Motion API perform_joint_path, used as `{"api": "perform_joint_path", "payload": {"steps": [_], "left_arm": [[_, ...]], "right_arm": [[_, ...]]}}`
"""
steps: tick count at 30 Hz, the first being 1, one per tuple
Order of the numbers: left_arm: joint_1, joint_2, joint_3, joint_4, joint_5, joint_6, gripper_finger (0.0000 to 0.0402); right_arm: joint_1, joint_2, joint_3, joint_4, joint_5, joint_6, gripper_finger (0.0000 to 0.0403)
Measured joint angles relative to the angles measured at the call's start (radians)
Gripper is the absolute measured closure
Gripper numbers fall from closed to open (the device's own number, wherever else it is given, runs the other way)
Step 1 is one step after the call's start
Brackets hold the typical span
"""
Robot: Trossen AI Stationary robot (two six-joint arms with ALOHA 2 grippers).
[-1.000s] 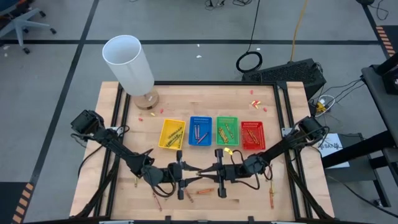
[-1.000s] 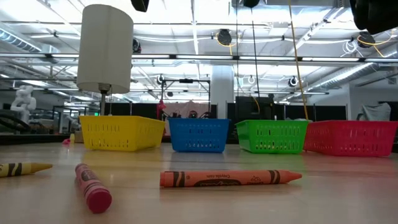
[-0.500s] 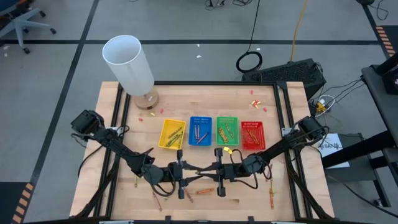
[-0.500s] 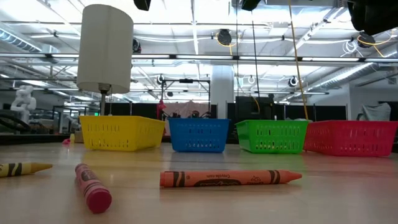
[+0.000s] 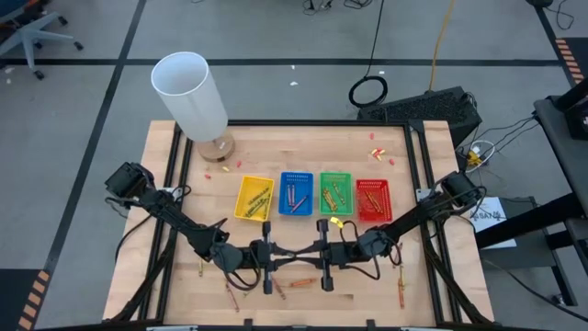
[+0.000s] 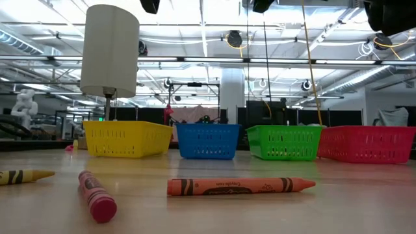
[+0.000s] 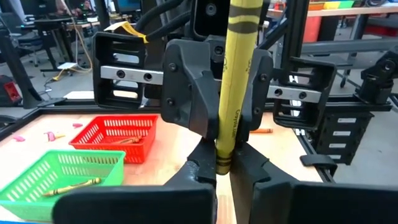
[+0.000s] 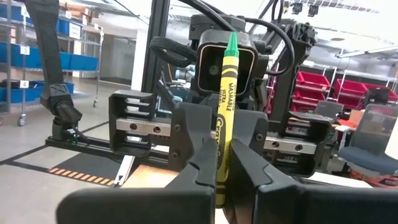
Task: Sort crayons
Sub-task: Put the green crayon into the yellow bin
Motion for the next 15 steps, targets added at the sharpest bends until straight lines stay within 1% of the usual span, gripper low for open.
{"api": "perform_joint_path", "payload": {"steps": [4, 7, 11, 15], "left_arm": [[0.000, 0.000, 0.000, -0.006, 0.004, -0.005, 0.0388], [0.000, 0.000, 0.000, -0.026, -0.004, -0.011, 0.0386], [-0.009, 0.000, 0.000, -0.050, -0.028, -0.011, 0.0385], [-0.021, -0.020, 0.000, -0.094, -0.041, -0.012, 0.0385]], "right_arm": [[0.000, -0.001, 0.001, -0.016, 0.000, 0.017, 0.0387], [0.009, -0.001, 0.001, -0.030, 0.027, 0.028, 0.0363], [0.037, -0.004, 0.001, -0.062, 0.144, 0.027, 0.0314], [0.080, -0.026, 0.001, -0.123, 0.303, -0.034, 0.0266]]}}
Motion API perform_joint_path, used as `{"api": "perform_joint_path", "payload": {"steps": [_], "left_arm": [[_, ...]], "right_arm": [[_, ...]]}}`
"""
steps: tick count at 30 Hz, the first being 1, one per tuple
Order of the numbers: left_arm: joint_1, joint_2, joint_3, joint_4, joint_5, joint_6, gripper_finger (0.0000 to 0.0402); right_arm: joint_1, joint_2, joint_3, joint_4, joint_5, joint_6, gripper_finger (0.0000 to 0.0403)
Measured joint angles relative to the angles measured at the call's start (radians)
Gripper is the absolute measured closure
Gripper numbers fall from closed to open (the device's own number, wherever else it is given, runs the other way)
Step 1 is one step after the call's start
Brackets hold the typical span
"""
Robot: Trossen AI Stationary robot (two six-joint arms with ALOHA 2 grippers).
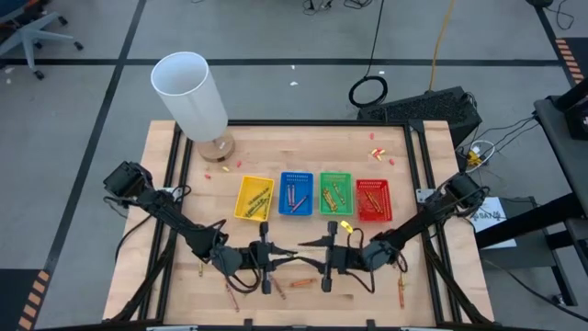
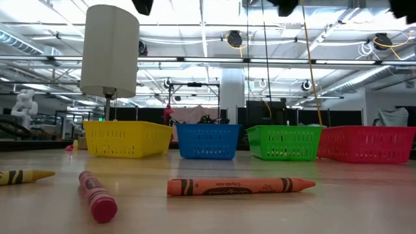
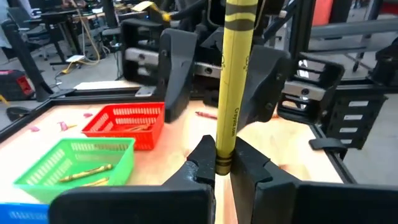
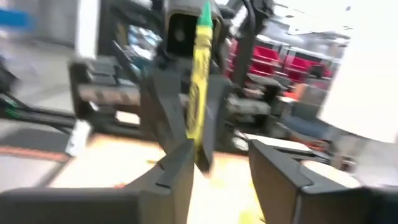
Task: Sort crayons
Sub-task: Put the green crayon into the yellow bin
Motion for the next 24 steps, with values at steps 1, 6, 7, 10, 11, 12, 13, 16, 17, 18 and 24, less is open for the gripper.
{"api": "perform_joint_path", "payload": {"steps": [1, 6, 7, 10, 11, 12, 13, 16, 17, 18, 24], "left_arm": [[-0.004, -0.009, 0.000, -0.019, -0.012, -0.001, 0.0384], [-0.024, -0.064, 0.001, -0.153, -0.065, -0.019, 0.0384], [-0.028, -0.076, 0.001, -0.170, -0.067, -0.013, 0.0384], [-0.032, -0.104, 0.001, -0.191, -0.069, 0.052, 0.0384], [-0.033, -0.108, 0.001, -0.193, -0.070, 0.086, 0.0384], [-0.033, -0.112, 0.001, -0.197, -0.070, 0.123, 0.0384], [-0.034, -0.116, 0.001, -0.201, -0.072, 0.165, 0.0384], [-0.033, -0.120, 0.001, -0.202, -0.074, 0.295, 0.0384], [-0.032, -0.120, 0.001, -0.205, -0.075, 0.340, 0.0384], [-0.032, -0.119, 0.001, -0.207, -0.077, 0.387, 0.0384], [-0.032, -0.119, 0.001, -0.206, -0.090, 0.508, 0.0384]], "right_arm": [[0.016, -0.008, 0.000, -0.020, 0.040, -0.023, 0.0256], [0.091, -0.057, -0.001, -0.141, 0.195, -0.099, 0.0223], [0.105, -0.068, -0.001, -0.172, 0.220, -0.099, 0.0219], [0.139, -0.101, -0.001, -0.310, 0.251, -0.059, 0.0216], [0.147, -0.108, -0.001, -0.351, 0.248, -0.030, 0.0217], [0.156, -0.115, -0.001, -0.392, 0.247, -0.001, 0.0218], [0.165, -0.121, -0.001, -0.431, 0.246, 0.022, 0.0219], [0.188, -0.125, -0.001, -0.539, 0.246, 0.096, 0.0224], [0.196, -0.124, -0.001, -0.576, 0.244, 0.122, 0.0225], [0.201, -0.124, -0.001, -0.608, 0.244, 0.144, 0.0226], [0.205, -0.124, -0.001, -0.690, 0.245, 0.189, 0.0227]]}}
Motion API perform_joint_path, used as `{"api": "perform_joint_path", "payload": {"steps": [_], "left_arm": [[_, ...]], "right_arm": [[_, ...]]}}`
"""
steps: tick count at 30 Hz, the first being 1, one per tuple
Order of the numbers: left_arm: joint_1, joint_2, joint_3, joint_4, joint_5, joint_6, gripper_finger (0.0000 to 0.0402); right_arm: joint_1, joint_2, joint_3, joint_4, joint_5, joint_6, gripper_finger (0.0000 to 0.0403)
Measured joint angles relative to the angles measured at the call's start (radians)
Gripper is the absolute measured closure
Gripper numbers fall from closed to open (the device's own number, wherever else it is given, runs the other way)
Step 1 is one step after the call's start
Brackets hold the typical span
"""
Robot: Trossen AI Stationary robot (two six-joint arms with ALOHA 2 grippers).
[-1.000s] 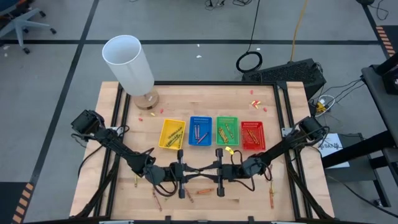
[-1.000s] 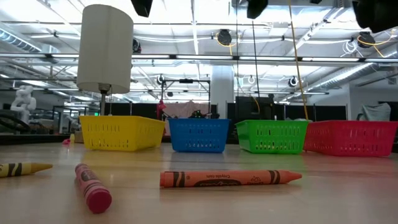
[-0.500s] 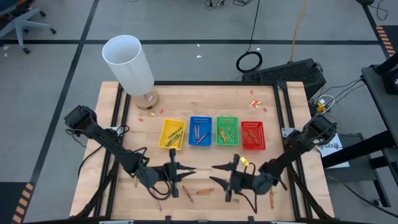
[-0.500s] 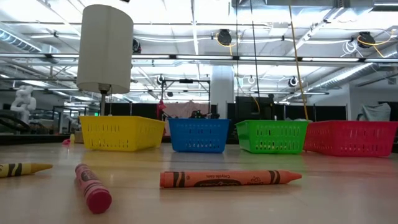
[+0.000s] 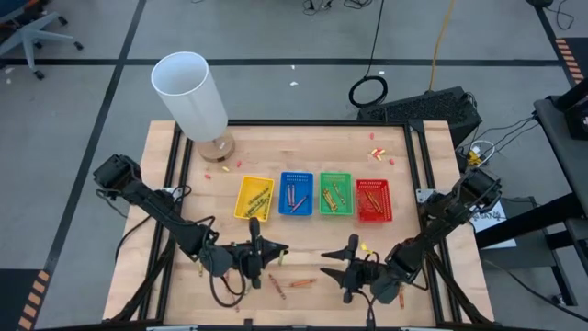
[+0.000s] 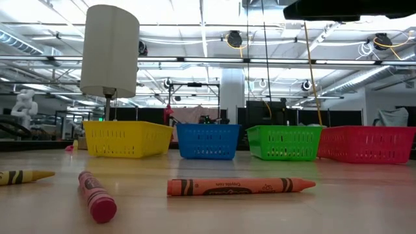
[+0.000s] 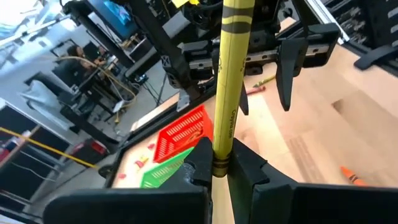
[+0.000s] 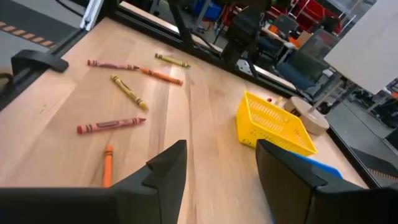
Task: Sort crayons
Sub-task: Put the green crayon into the yellow bin
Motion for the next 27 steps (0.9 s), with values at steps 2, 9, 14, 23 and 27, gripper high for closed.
{"api": "perform_joint_path", "payload": {"steps": [2, 9, 14, 23, 27], "left_arm": [[0.000, 0.000, 0.000, 0.000, 0.000, 0.025, 0.0384], [0.000, 0.000, 0.000, 0.000, 0.000, 0.051, 0.0384], [0.001, 0.000, 0.000, 0.000, 0.000, 0.053, 0.0384], [0.001, 0.000, 0.000, 0.000, 0.000, 0.042, 0.0384], [0.001, 0.000, 0.000, 0.000, 0.000, -0.038, 0.0384]], "right_arm": [[0.000, 0.000, 0.000, 0.001, 0.000, 0.001, 0.0227], [-0.003, 0.000, 0.000, -0.002, 0.000, 0.000, 0.0227], [-0.003, 0.000, 0.000, -0.001, 0.000, 0.000, 0.0227], [-0.003, 0.000, 0.000, -0.001, 0.001, 0.001, 0.0227], [-0.003, 0.000, 0.000, -0.001, 0.001, 0.001, 0.0227]]}}
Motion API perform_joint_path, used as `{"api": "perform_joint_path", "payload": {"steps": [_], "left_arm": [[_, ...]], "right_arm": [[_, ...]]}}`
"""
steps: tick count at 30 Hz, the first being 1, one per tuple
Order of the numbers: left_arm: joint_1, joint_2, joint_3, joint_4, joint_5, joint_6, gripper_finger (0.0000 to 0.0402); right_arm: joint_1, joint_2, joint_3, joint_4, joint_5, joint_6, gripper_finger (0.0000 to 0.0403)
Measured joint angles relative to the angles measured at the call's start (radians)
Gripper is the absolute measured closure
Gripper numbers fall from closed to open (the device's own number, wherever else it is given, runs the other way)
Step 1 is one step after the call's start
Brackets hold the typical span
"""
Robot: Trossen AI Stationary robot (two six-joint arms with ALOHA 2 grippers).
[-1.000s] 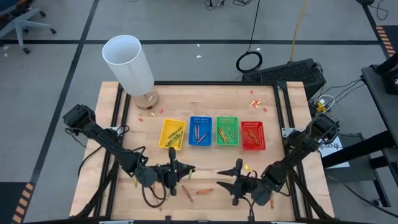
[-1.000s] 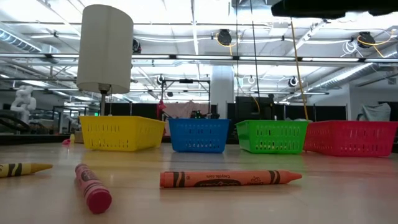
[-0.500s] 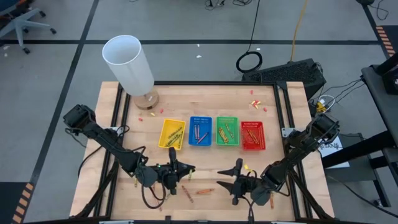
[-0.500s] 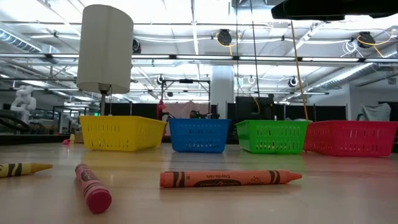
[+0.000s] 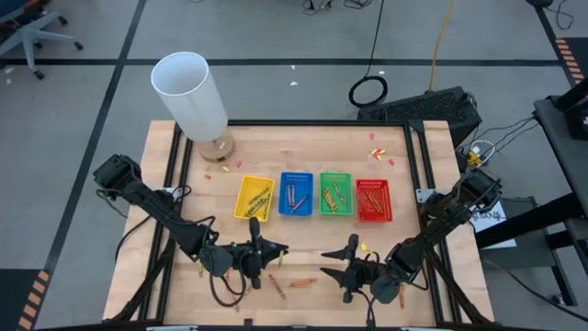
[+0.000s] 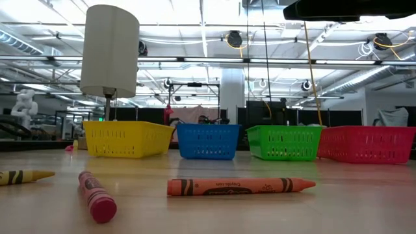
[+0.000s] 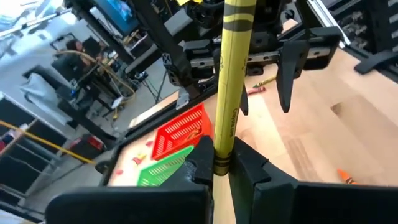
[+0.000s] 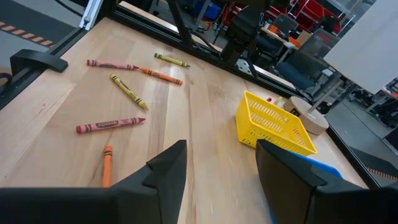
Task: Sort crayons
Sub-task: Put the green crayon into the yellow bin
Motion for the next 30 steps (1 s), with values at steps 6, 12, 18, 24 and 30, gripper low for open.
{"api": "perform_joint_path", "payload": {"steps": [6, 12, 18, 24, 30], "left_arm": [[0.000, 0.000, 0.000, 0.000, 0.001, -0.184, 0.0384], [0.000, 0.000, 0.000, -0.024, 0.001, -0.448, 0.0384], [0.000, 0.000, 0.000, -0.100, -0.048, -0.625, 0.0384], [0.012, -0.016, 0.000, -0.190, -0.227, -0.676, 0.0384], [0.073, -0.086, 0.000, -0.373, -0.287, -0.861, 0.0384]], "right_arm": [[0.000, 0.000, 0.000, 0.000, 0.000, 0.000, 0.0227], [-0.004, 0.000, 0.000, 0.002, 0.000, 0.000, 0.0227], [-0.013, 0.000, 0.000, 0.004, -0.001, 0.041, 0.0227], [-0.016, 0.000, 0.000, 0.003, -0.001, 0.043, 0.0227], [-0.016, 0.000, 0.000, 0.000, -0.002, 0.036, 0.0227]]}}
